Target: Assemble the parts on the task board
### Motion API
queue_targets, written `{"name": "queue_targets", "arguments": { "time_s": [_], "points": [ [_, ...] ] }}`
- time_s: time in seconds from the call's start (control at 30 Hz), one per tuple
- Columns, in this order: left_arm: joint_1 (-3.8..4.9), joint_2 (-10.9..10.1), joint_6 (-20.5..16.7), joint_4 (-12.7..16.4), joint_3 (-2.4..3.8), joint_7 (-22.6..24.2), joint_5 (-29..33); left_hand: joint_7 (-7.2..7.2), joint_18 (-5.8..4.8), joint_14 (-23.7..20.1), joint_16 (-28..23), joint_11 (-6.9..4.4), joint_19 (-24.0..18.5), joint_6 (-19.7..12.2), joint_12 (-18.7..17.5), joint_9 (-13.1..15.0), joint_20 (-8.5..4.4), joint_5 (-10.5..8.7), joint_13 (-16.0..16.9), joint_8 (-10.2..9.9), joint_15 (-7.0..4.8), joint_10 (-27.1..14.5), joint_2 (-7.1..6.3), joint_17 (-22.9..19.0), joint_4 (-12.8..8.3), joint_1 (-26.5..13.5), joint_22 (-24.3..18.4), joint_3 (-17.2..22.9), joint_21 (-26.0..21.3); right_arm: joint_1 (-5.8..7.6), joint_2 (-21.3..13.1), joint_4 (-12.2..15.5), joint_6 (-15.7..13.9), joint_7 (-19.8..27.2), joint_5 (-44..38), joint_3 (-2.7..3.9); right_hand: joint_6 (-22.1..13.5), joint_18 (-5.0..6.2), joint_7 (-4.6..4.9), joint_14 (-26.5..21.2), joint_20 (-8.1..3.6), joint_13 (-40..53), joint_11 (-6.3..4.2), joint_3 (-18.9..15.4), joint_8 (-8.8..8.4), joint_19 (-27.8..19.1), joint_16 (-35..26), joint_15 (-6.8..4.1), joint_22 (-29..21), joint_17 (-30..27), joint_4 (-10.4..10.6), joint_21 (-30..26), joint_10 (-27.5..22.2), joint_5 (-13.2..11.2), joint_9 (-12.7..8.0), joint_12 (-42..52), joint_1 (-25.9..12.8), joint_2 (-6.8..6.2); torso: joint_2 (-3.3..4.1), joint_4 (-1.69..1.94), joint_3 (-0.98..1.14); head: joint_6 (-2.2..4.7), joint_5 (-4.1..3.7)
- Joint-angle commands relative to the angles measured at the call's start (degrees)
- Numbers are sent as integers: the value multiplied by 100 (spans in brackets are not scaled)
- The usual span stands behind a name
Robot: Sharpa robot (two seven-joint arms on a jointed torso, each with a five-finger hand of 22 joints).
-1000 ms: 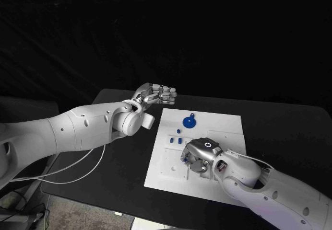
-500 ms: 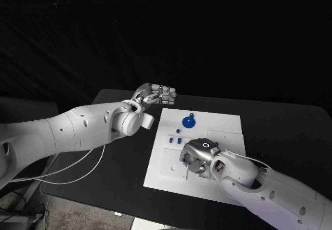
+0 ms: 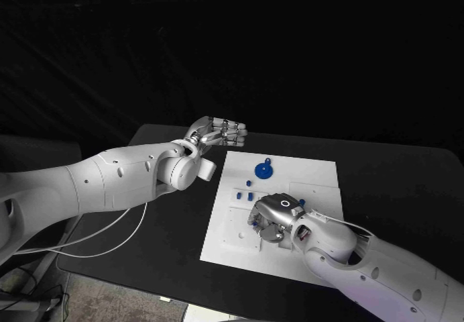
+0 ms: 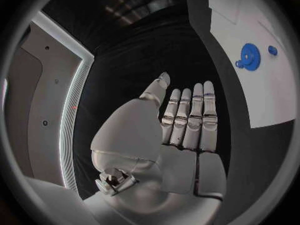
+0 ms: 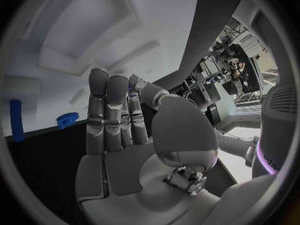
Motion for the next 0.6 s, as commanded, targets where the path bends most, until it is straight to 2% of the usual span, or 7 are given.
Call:
{"name": "queue_targets", "arguments": {
  "time_s": [0.03, 0.43, 0.5, 0.57, 0.6],
  "points": [
    [5, 12, 112, 8, 6, 11, 22, 3, -12, -32, -25, 18, 22, -39, -8, -5, 1, 18, -5, -19, -6, -37, 38, -7, -5, -25, -5, -13, 17, -32, 11, -37, 2, -43, -66, -28, -18, 156, 12, -24, 0, 0, -74, 11, 19, 88, -22, -10, 11, -7, 44, -24, 100, 26, 8, 34, -16, 32, -2, -2, 5, -5, 3],
    [5, 10, 137, 7, 6, -3, 22, 3, -12, -32, -25, 18, 22, -39, -8, -5, 1, 18, -5, -19, -6, -37, 38, -7, -5, -25, -5, -13, 17, -32, 10, -81, -153, -26, -7, -33, -132, 175, 47, -27, 20, -3, -37, -10, 17, 115, -51, 11, 45, -27, 114, -140, -30, 15, -25, 32, -8, 19, -2, -4, 7, -7, -13],
    [5, 10, 142, 7, 6, -5, 22, 3, -12, -32, -25, 18, 22, -39, -8, -5, 1, 18, -5, -19, -6, -37, 38, -7, -5, -25, -5, -13, 17, -32, 7, -93, -204, 6, 67, -33, -203, 188, 69, -35, 29, -5, -12, 17, 12, 114, -62, 25, 49, -33, 126, -165, -108, 26, -46, 32, -14, 9, -2, -5, 8, -7, -18],
    [5, 10, 154, 7, 6, -9, 22, 3, -12, -32, -25, 18, 22, -39, -8, -5, 1, 18, -5, -19, -6, -37, 38, -7, -5, -25, -5, -13, 17, -32, 7, -103, -243, 36, 128, -33, -413, 218, 137, -105, 64, -13, 83, 100, 7, 47, -126, 78, 37, -67, 109, -225, -403, 152, -93, 32, -41, -62, -2, -5, 6, -8, -24],
    [5, 10, 158, 7, 6, -10, 22, 3, -12, -32, -25, 18, 22, -39, -8, -5, 1, 18, -5, -19, -6, -37, 38, -7, -5, -25, -5, -13, 17, -32, 7, -108, -256, 48, 153, -33, -440, 238, 143, -106, 82, -12, 96, 128, 13, 39, -135, 88, 37, -78, 109, -239, -441, 164, -92, 33, -52, -82, -1, -4, 6, -5, -29]
  ]
}}
